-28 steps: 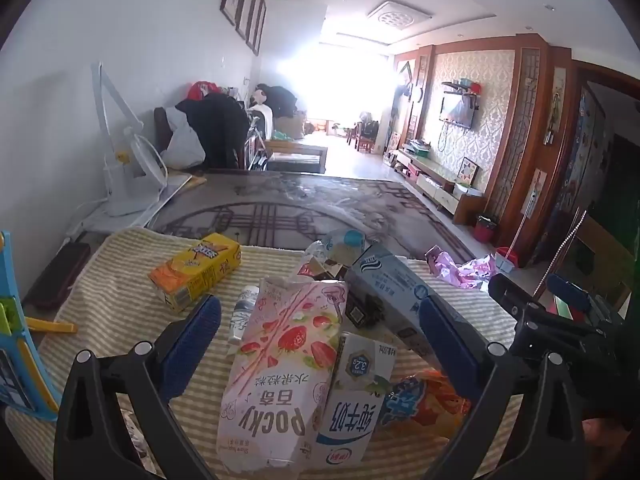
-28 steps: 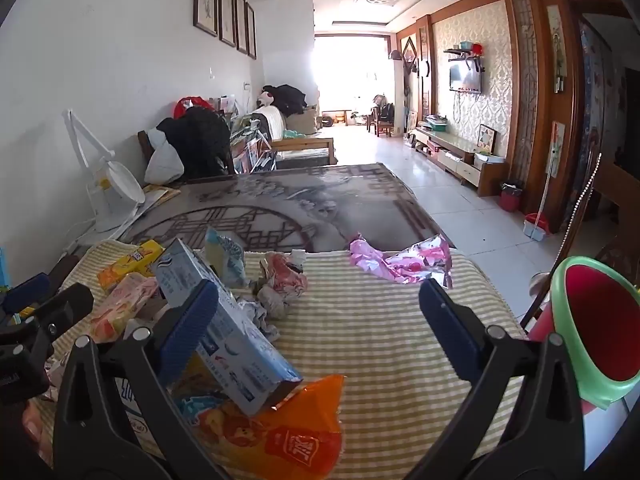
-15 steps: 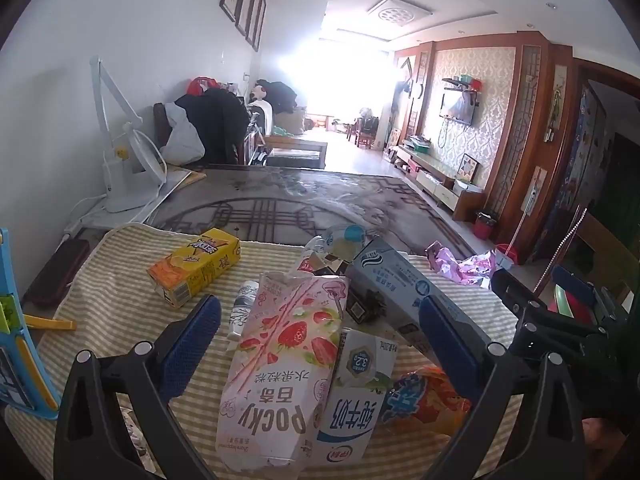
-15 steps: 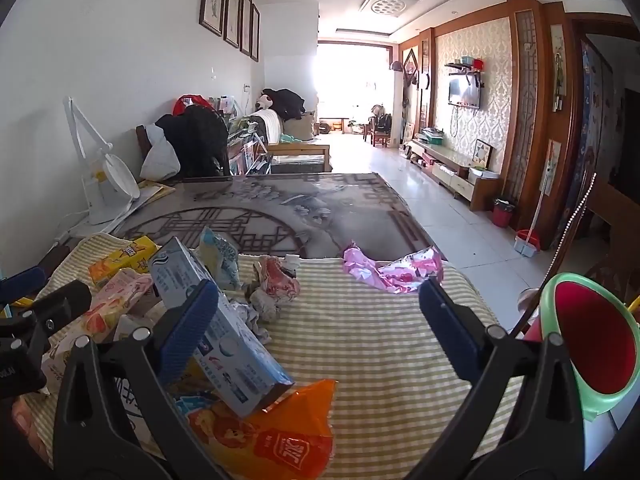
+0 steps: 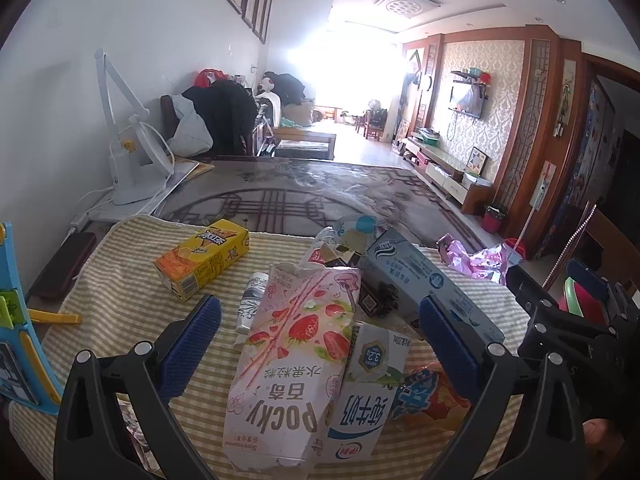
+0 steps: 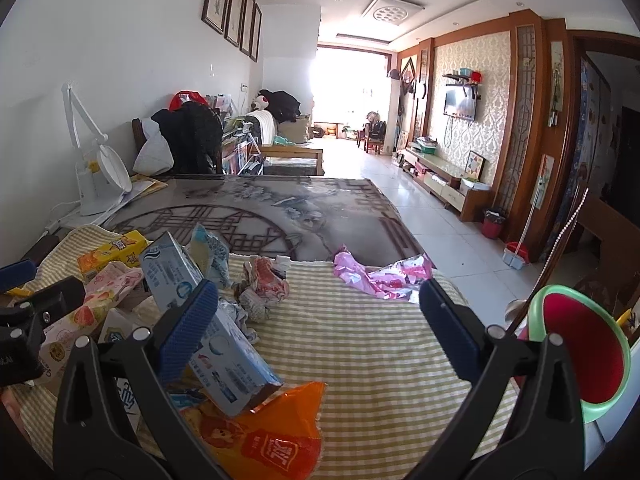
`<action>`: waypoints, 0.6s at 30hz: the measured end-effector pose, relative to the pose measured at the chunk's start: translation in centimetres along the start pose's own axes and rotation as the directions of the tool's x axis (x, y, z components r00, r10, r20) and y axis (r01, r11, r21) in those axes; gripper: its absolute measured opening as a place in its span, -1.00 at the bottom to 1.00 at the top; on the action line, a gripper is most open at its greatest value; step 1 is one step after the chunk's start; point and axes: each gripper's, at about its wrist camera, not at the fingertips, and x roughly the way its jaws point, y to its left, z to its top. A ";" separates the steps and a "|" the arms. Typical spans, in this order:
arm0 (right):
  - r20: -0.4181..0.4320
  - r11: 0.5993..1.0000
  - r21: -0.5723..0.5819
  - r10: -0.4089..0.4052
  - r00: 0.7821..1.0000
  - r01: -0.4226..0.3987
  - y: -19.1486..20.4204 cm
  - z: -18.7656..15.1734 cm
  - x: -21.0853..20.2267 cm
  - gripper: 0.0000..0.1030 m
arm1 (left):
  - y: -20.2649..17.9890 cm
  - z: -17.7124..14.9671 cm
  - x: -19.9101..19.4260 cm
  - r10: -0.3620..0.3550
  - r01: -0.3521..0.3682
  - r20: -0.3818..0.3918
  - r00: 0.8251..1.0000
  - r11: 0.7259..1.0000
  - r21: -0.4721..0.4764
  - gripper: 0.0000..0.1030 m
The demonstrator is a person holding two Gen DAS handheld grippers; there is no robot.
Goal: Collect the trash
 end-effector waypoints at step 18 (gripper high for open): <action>-0.018 1.000 -0.005 0.025 1.000 -0.025 0.1 -0.2 0.4 0.93 | -0.2 -0.1 0.0 -0.007 0.007 -0.010 1.000 1.000 0.002 0.85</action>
